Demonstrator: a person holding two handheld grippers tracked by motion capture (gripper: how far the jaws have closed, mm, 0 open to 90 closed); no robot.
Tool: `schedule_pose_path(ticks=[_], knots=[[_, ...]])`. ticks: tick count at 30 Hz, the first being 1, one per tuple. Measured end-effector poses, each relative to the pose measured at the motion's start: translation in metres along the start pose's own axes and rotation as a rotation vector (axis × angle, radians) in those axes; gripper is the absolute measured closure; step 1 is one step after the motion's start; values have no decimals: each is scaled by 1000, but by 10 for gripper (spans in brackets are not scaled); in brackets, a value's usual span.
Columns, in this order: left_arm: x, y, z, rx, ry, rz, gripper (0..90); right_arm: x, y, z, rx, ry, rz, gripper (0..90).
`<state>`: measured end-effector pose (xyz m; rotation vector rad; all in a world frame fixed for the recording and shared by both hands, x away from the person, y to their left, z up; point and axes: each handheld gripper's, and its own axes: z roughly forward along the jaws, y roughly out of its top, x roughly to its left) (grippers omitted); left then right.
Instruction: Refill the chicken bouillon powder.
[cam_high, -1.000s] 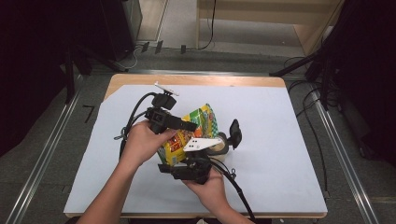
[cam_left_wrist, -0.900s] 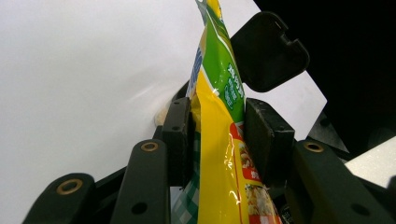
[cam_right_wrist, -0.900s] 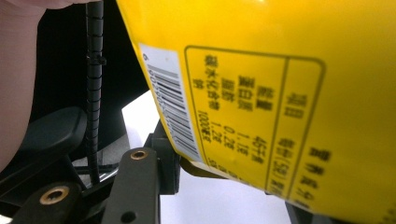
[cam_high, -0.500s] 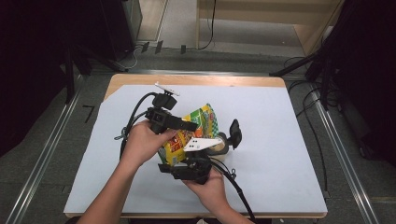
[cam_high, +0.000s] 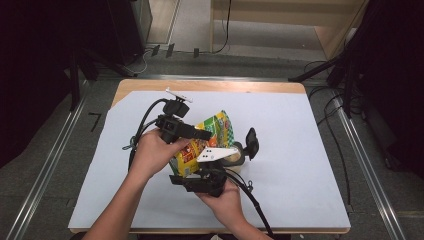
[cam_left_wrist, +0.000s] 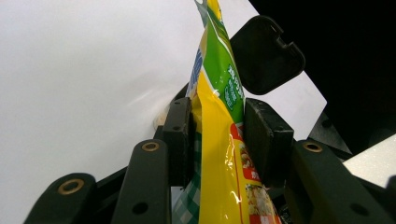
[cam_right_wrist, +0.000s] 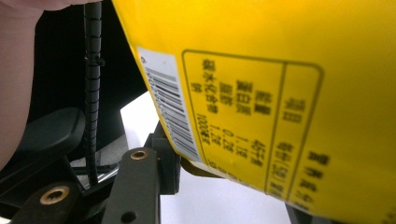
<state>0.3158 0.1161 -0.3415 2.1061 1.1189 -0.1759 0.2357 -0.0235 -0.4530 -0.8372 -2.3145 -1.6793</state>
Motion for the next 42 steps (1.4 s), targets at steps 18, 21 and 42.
schedule_pose_path(ticks=[18, 21, 42], knots=[[2, 1, 1, 11, -7, -19, 641, 0, 0, 0, 5, 12, 13, 606], [2, 1, 1, 10, -8, -23, 641, 0, 0, 0, 5, 12, 18, 606], [6, -6, 1, 16, -29, -32, 642, 4, -6, 4, 8, -19, -43, 602]])
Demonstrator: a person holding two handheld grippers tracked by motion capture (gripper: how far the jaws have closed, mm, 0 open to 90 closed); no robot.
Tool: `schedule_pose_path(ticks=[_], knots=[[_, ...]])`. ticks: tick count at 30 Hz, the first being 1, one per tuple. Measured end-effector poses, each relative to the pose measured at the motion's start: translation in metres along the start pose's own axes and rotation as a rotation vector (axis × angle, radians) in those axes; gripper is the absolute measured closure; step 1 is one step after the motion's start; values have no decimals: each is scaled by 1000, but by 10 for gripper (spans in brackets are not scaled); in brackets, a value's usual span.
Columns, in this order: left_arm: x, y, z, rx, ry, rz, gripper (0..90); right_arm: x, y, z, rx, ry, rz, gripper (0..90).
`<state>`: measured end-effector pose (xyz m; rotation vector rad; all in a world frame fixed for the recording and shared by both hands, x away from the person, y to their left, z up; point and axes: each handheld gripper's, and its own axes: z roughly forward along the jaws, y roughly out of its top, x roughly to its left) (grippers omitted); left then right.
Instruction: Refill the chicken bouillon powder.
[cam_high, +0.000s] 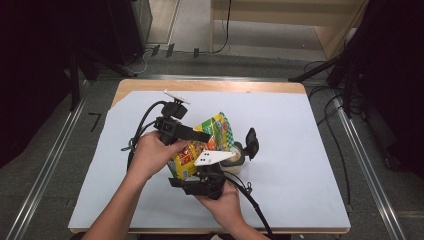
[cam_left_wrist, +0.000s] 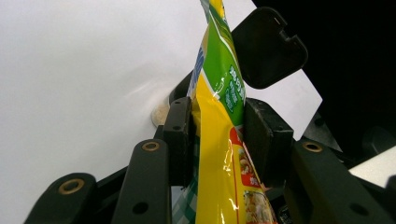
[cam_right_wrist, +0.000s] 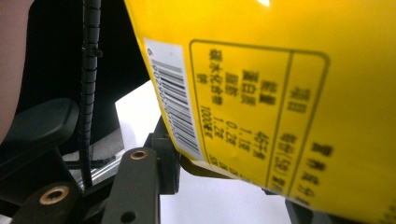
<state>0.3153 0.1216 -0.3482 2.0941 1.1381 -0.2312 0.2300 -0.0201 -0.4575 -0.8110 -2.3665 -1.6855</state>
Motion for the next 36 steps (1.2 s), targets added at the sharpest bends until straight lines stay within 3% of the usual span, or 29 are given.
schedule_pose_path(ticks=[7, 15, 21, 29, 36], knots=[[2, -2, 0, 14, -11, -8, 641, 4, -3, 4, 17, -27, -23, 605], [2, -2, 0, 17, -16, -16, 650, 5, -3, 3, 13, -12, -16, 606], [4, -3, 0, 25, -17, -14, 646, 4, -4, 5, 25, -22, -42, 603], [6, -6, 1, 32, -31, -23, 639, 2, -11, 7, 55, -33, -149, 604], [8, -4, 6, 43, -43, -17, 627, 1, -13, 7, 65, -23, -171, 603]])
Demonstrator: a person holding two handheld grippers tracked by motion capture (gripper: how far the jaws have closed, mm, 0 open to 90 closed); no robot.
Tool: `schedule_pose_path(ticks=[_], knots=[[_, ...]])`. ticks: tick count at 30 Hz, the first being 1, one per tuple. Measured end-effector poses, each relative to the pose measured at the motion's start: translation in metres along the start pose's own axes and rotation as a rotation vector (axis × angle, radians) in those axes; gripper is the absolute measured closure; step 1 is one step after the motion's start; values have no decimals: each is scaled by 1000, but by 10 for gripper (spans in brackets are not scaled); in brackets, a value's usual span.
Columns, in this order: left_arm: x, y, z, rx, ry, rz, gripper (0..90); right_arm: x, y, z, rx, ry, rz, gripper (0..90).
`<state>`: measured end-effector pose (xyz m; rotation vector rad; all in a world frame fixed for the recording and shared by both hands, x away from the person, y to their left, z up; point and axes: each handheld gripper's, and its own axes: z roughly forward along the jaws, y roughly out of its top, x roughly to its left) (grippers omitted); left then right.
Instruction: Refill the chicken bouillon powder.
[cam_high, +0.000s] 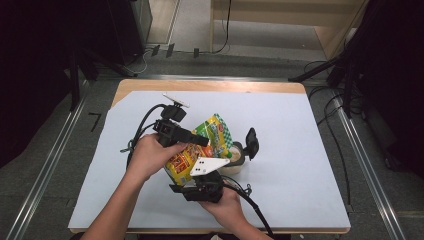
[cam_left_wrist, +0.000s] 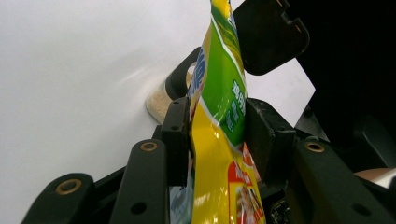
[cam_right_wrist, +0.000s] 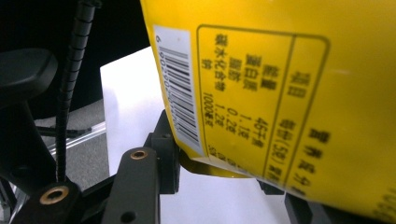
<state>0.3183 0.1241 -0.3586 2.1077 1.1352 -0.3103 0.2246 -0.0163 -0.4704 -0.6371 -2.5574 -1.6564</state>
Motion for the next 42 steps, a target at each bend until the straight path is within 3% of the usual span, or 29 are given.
schedule_pose_path(ticks=[14, 23, 31, 35, 42], knots=[[3, 5, 10, 17, -18, 16, 606, -3, -6, 0, 14, 1, -45, 603], [6, 8, 16, 51, -31, 51, 590, -3, -8, 0, 38, 13, -65, 603], [4, 6, 15, 55, -16, 80, 713, -4, -10, 0, 32, 9, -75, 604], [6, 5, 14, 65, -28, 81, 794, -4, -10, 2, 41, 1, -81, 603], [8, 3, 10, 65, -46, 82, 848, -4, -12, 3, 44, 0, -92, 599]])
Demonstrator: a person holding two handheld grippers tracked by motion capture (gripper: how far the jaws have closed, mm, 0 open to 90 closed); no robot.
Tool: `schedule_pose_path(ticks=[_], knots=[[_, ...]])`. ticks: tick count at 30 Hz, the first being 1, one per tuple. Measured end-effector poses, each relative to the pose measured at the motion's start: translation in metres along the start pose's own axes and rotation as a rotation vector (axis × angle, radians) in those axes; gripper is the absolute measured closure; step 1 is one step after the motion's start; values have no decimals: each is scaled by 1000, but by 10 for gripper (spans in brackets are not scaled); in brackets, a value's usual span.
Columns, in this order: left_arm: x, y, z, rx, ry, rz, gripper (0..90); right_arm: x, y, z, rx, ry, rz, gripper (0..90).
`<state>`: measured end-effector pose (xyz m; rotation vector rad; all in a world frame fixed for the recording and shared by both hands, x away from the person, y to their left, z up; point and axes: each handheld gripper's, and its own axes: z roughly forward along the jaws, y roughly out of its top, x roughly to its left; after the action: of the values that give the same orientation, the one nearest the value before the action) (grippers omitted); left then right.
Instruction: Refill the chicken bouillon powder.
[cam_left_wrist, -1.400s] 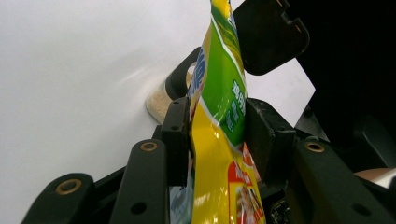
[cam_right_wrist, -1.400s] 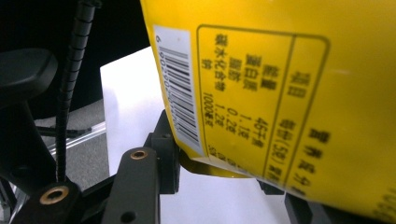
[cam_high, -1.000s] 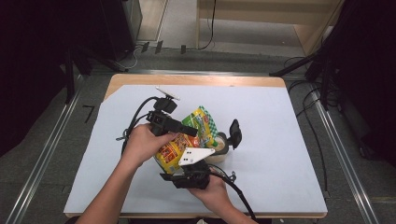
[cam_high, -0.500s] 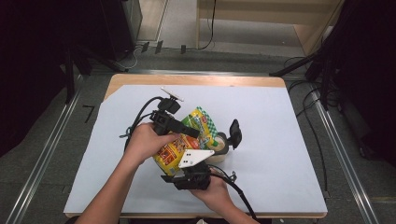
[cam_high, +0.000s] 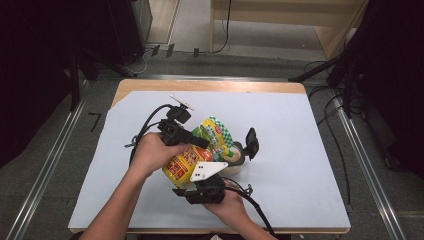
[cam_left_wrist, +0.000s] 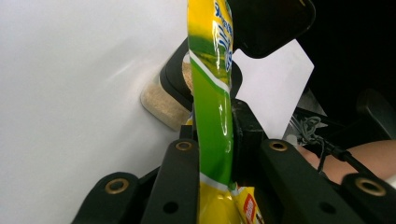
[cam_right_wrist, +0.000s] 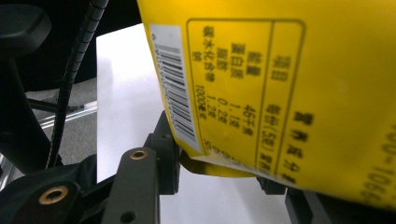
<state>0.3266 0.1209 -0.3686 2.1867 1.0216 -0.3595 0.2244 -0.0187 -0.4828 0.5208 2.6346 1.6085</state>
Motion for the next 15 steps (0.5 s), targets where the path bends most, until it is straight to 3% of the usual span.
schedule_pose_path(ticks=[6, 15], knots=[[-1, -2, -9, -37, -44, 13, 878, -5, -3, 0, 2, -10, 33, 570], [-2, -3, -16, -68, -62, 21, 900, -5, -3, -1, -5, -28, 36, 551]])
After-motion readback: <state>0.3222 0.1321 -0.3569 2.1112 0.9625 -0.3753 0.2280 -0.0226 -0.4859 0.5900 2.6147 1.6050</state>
